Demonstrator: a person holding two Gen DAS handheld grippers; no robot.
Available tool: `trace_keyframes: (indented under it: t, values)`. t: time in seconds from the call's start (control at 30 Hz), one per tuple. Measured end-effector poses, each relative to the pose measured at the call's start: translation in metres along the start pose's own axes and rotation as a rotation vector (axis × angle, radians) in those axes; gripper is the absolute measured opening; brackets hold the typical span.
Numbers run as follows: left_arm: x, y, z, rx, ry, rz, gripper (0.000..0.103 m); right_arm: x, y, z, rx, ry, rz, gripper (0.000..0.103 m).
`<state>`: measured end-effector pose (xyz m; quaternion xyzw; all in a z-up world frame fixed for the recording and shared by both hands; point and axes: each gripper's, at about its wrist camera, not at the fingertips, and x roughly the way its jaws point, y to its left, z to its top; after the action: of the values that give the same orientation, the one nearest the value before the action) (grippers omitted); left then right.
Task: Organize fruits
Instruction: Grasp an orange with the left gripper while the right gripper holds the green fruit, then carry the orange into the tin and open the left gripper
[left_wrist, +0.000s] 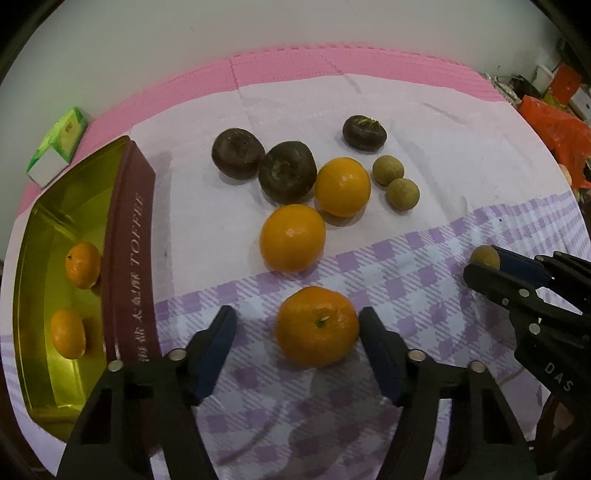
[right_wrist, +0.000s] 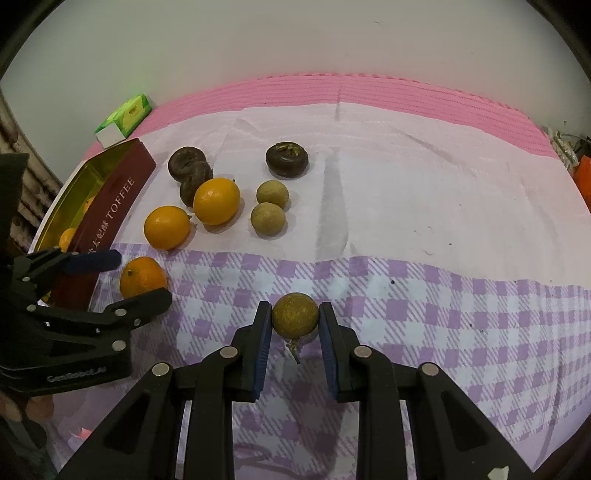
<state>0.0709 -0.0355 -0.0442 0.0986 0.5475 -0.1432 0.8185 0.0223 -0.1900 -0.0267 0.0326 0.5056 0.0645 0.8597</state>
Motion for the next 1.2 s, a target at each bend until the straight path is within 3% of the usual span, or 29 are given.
trace_keyframes:
  t: [0.2, 0.77, 0.93, 1.2]
  values:
    - [0.002, -0.002, -0.001, -0.009, -0.003, -0.017, 0.043, 0.0, -0.002, 0.001, -0.002, -0.001, 0.002, 0.024]
    - [-0.043, 0.026, -0.003, -0.055, -0.072, 0.005, 0.043, 0.004, 0.001, 0.001, -0.015, 0.002, -0.012, 0.024]
    - [-0.063, 0.05, 0.001, -0.082, -0.11, 0.033, 0.043, 0.006, 0.003, 0.001, -0.018, 0.004, -0.021, 0.024]
    - [-0.078, 0.112, 0.0, -0.147, -0.131, 0.138, 0.043, 0.007, 0.003, 0.0, -0.023, 0.004, -0.028, 0.024]
